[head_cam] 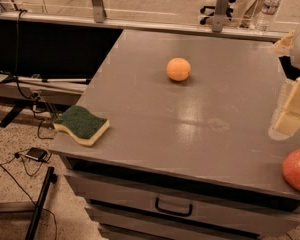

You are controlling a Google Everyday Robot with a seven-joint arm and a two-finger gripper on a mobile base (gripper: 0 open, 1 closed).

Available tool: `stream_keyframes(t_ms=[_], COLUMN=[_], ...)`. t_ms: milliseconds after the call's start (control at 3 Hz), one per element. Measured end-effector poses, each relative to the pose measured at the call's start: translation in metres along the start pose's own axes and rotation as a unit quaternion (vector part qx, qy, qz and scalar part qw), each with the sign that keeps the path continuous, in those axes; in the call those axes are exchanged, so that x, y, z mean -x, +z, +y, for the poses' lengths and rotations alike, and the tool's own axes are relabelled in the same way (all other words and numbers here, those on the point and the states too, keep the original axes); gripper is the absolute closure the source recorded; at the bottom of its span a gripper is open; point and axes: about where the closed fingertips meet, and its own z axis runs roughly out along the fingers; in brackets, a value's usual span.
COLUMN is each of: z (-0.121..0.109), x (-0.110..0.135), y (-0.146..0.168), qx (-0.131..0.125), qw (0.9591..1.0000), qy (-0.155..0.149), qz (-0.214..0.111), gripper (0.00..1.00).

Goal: Move apple near sponge

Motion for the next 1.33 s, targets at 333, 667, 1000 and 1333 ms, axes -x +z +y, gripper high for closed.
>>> stream_keyframes(t_ms=[333, 667, 1000, 1333], z=[0.005, 0.009, 0.011, 0.028], x=[-0.027, -0.060, -0.091, -0.127], y=[0.010, 0.026, 0.046, 0.065], qx=[0.006, 0.014, 0.036, 0.075], qw=[0.9996, 0.9984, 0.9964, 0.9915], qy=[0.018, 0.033, 0.043, 0.054], qz=[-0.021, -0.042, -0.063, -0.091], gripper=[0.00, 0.00, 0.00, 0.00])
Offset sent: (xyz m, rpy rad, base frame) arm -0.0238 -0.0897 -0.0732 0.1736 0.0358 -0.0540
